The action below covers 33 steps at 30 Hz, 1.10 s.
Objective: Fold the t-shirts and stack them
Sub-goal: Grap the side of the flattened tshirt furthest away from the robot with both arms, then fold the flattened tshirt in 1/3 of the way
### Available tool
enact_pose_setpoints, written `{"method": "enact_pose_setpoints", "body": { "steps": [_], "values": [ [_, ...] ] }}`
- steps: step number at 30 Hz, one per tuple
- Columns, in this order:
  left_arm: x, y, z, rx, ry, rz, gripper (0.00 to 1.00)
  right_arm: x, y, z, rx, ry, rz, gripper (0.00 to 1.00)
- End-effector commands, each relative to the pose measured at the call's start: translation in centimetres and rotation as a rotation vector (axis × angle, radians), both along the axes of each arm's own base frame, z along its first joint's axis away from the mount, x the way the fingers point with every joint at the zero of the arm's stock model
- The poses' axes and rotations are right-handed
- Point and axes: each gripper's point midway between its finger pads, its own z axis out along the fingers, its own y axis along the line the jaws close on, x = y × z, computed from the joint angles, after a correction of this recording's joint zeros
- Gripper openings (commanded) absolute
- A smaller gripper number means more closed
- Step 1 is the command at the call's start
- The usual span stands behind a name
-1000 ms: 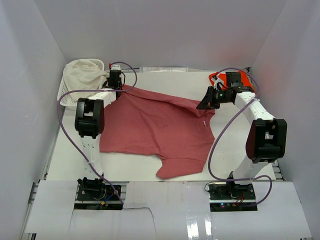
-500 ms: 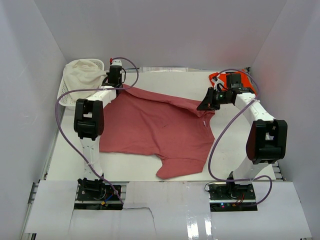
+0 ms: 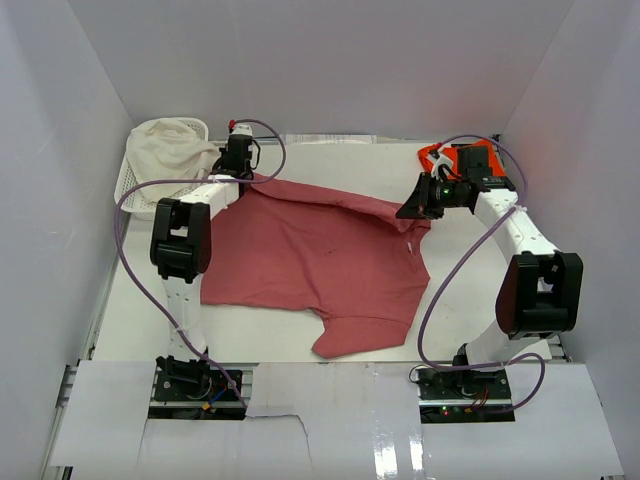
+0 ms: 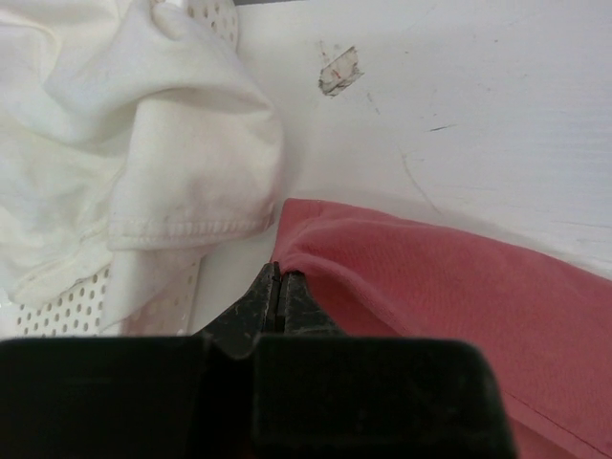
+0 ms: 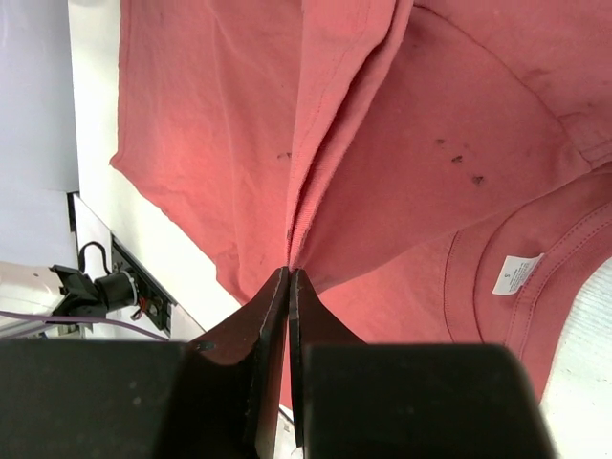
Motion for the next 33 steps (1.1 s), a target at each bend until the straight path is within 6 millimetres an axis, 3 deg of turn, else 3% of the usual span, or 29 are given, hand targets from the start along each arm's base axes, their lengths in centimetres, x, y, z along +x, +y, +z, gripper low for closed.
{"method": "enact_pose_setpoints", "body": {
  "steps": [1, 10, 33],
  "values": [
    [-0.8, 1.1, 5.9, 0.029, -0.099, 0.038, 0.0, -0.3, -0.1, 0.4, -0.005, -0.018, -0.008, 0.08],
    [-1.7, 2.0, 7.4, 0.065, -0.141, 0.068, 0.0, 0.0, -0.8, 0.7, -0.007, -0.025, -0.03, 0.08],
    [-3.1, 2.3, 6.3, 0.067, -0.11, 0.071, 0.0, -0.7, -1.3, 2.1, -0.007, -0.056, -0.05, 0.08]
  ]
}}
